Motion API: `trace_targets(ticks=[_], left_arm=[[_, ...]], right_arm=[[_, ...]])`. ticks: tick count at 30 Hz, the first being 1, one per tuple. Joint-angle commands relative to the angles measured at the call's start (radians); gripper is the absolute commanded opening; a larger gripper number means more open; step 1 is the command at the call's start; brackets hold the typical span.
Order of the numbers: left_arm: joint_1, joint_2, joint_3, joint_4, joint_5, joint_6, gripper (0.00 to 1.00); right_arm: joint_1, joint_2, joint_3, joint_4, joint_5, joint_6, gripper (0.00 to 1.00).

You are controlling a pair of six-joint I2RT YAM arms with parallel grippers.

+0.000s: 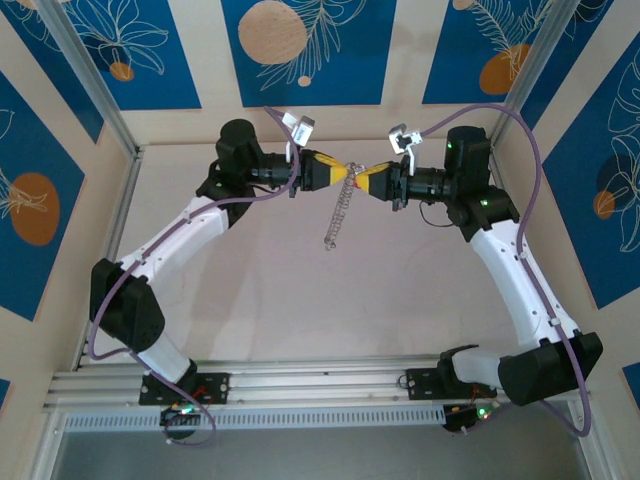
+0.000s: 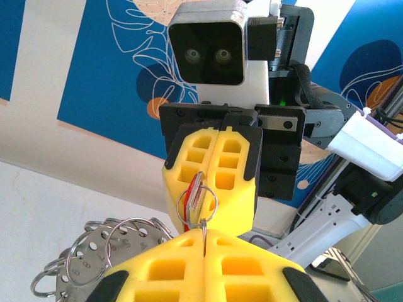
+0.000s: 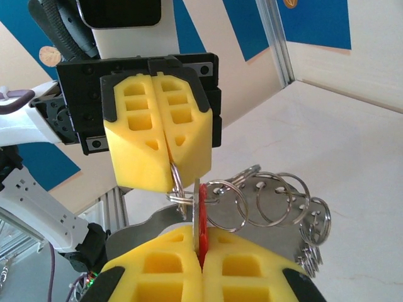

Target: Put the keys on the keyring

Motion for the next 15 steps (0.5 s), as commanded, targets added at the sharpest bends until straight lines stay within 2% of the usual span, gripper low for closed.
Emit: trace_targets(ticks=[1, 15], left_arm=[[0.001, -0.041, -0.004, 0.01, 0.001, 0.034, 0.0], [0.001, -0.038, 0.002, 0.013, 0.003, 0.03, 0.0]], right_arm=[[-0.027, -0.028, 0.002, -0.026, 0.009, -0.012, 0.0], [-0.021, -0.029, -0.009, -0.046, 0.047, -0.016, 0.0]])
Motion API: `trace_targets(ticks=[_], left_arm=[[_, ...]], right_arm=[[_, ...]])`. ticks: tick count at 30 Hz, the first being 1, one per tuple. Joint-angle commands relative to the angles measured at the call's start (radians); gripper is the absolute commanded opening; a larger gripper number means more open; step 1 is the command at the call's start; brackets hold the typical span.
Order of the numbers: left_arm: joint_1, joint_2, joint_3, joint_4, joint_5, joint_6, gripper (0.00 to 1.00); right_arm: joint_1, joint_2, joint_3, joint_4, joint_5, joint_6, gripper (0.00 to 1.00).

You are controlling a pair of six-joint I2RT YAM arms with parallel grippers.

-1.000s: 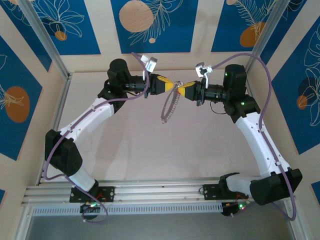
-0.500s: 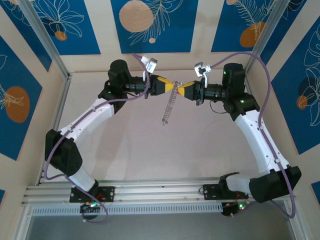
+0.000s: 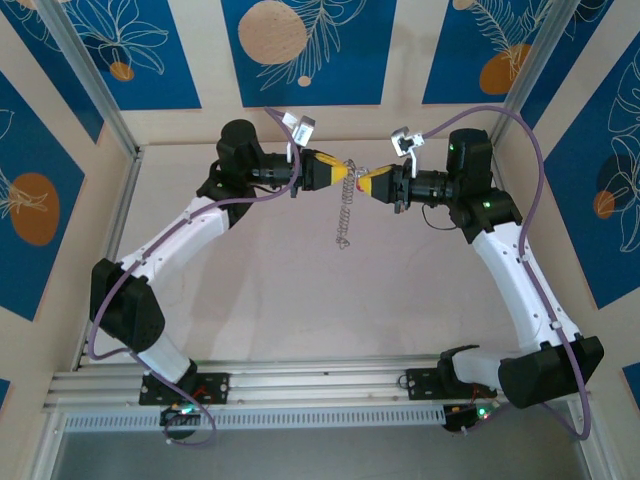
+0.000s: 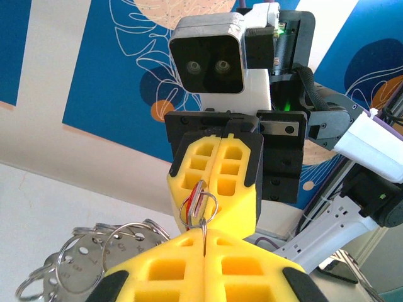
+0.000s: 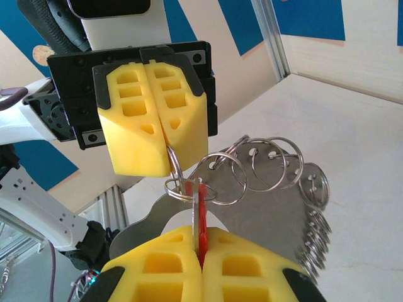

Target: Put the keys on the keyring

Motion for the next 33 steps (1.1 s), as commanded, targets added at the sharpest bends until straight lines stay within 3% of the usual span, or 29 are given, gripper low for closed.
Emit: trace_targets(ticks=[1, 13, 33], left_arm=[[0.005, -0.036, 0.001, 0.015, 0.016, 0.014, 0.0], [0.001, -0.029, -0.003, 0.025, 0.026, 0.004, 0.0], [0.003, -0.038, -0.041, 0.013, 0.012, 0.035, 0.0]], right_arm=[[-0.004, -0.011, 0.003, -0.017, 0.041, -0.014, 0.0], [0.057, 0.048, 0.069, -0.029, 0.068, -0.026, 0.0], [-0.021, -0.003, 0.118, -0.088, 0.084, -0.025, 0.0]])
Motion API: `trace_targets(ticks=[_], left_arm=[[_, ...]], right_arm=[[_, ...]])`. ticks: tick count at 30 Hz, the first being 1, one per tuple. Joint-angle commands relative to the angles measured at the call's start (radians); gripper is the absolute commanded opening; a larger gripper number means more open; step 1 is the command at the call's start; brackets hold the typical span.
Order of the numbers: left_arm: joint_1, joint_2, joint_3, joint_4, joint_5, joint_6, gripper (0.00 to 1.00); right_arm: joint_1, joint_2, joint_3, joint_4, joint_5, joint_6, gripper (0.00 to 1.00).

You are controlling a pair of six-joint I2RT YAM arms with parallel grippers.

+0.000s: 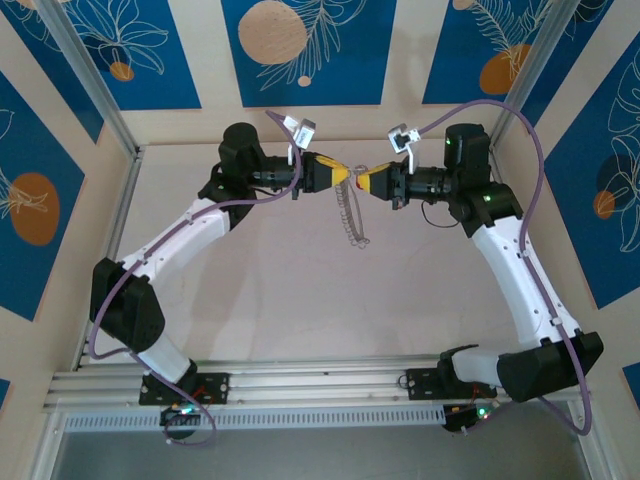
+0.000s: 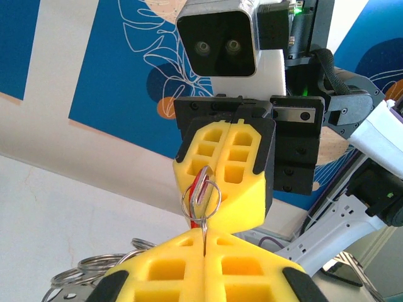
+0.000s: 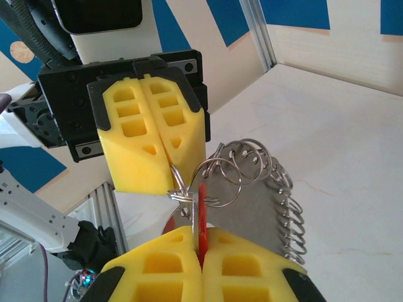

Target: Put the keys on the keyring

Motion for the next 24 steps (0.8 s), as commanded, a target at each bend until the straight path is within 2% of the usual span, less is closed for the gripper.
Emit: trace_targets(ticks=[1, 5, 10, 13, 16, 24], left_arm=[[0.006, -0.036, -0.016, 0.008, 0.031, 0.029, 0.0], [0.006, -0.038, -0.023, 0.009, 0.01, 0.03, 0.0], [0.007, -0.041, -0.042, 0.036, -0.03, 0.016, 0.41], [0.012, -0.051, -0.057, 0.047, -0.063, 0.009, 0.54], [0.019, -0.07, -0.081, 0.045, -0.109, 0.008, 0.62], [0.052, -0.147, -0.187, 0.063, -0.264, -0.008, 0.68]], right_arm=[[-0.037, -0.031, 0.045, 0.017, 0.024, 0.005, 0.0], [-0.039, -0.021, 0.06, 0.027, 0.018, 0.03, 0.0], [-0.04, 0.013, 0.073, 0.02, 0.022, 0.045, 0.0], [-0.039, 0.033, 0.069, 0.021, 0.023, 0.048, 0.0], [-0.04, 0.057, 0.056, 0.023, 0.033, 0.042, 0.0], [-0.044, 0.118, -0.006, 0.085, 0.077, 0.048, 0.0]])
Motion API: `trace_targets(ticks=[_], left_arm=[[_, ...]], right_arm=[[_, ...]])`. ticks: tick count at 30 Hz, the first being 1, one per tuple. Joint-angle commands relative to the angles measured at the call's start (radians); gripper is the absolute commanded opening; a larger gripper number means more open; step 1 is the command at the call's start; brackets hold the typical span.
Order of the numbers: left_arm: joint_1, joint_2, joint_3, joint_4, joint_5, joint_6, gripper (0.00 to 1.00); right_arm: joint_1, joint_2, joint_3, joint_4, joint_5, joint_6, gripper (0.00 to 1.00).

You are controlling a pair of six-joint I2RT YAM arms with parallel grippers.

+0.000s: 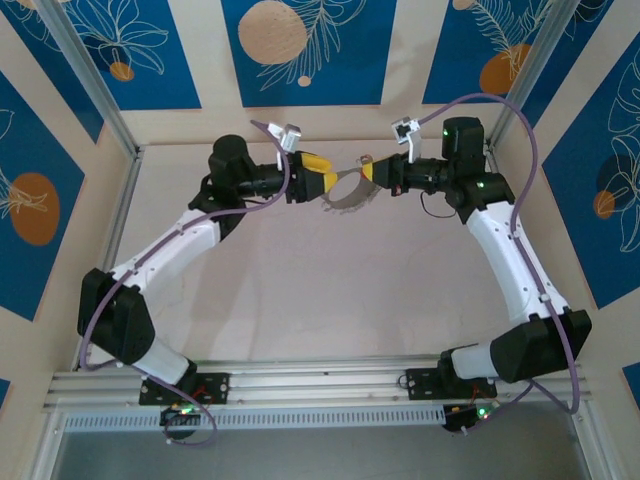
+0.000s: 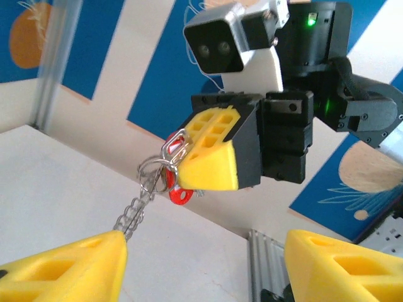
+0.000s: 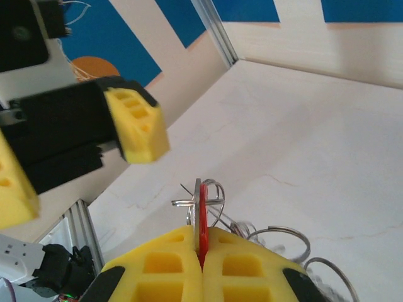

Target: Put the keys on the keyring

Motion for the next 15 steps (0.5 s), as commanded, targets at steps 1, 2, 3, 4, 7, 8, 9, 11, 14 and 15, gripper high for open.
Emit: trace_targets(ticks=[1, 2, 3, 4, 7, 8, 9, 11, 14, 15], left_arm=[[0.02, -0.06, -0.047, 0.045, -0.096, -0.007, 0.68], [0.023, -0.069, -0.06, 0.049, -0.106, -0.008, 0.68], [0.027, -0.08, -0.076, 0.055, -0.117, -0.009, 0.68], [0.029, -0.091, -0.091, 0.055, -0.133, -0.01, 0.68], [0.036, -0.127, -0.136, 0.053, -0.163, 0.002, 0.69], [0.037, -0.137, -0.152, 0.053, -0.172, 0.003, 0.69], [0.04, -0.153, -0.17, 0.057, -0.178, 0.006, 0.69], [0.041, -0.177, -0.204, 0.062, -0.196, 0.011, 0.7], [0.045, -0.203, -0.236, 0.062, -0.203, 0.017, 0.71], [0.046, -0.207, -0.243, 0.064, -0.204, 0.017, 0.71]], right_arm=[[-0.004, 0.023, -0.026, 0.06, 0.012, 0.018, 0.0], [-0.005, 0.034, -0.029, 0.069, 0.014, 0.021, 0.0], [-0.005, 0.046, -0.034, 0.082, 0.016, 0.027, 0.0], [-0.004, 0.058, -0.038, 0.095, 0.021, 0.036, 0.0], [-0.005, 0.1, -0.04, 0.131, 0.03, 0.06, 0.0], [-0.005, 0.115, -0.039, 0.142, 0.034, 0.068, 0.0], [-0.004, 0.133, -0.036, 0.154, 0.037, 0.076, 0.0], [-0.005, 0.173, -0.025, 0.176, 0.046, 0.094, 0.0], [-0.005, 0.246, 0.009, 0.198, 0.053, 0.114, 0.0], [-0.004, 0.272, 0.024, 0.203, 0.058, 0.121, 0.0]])
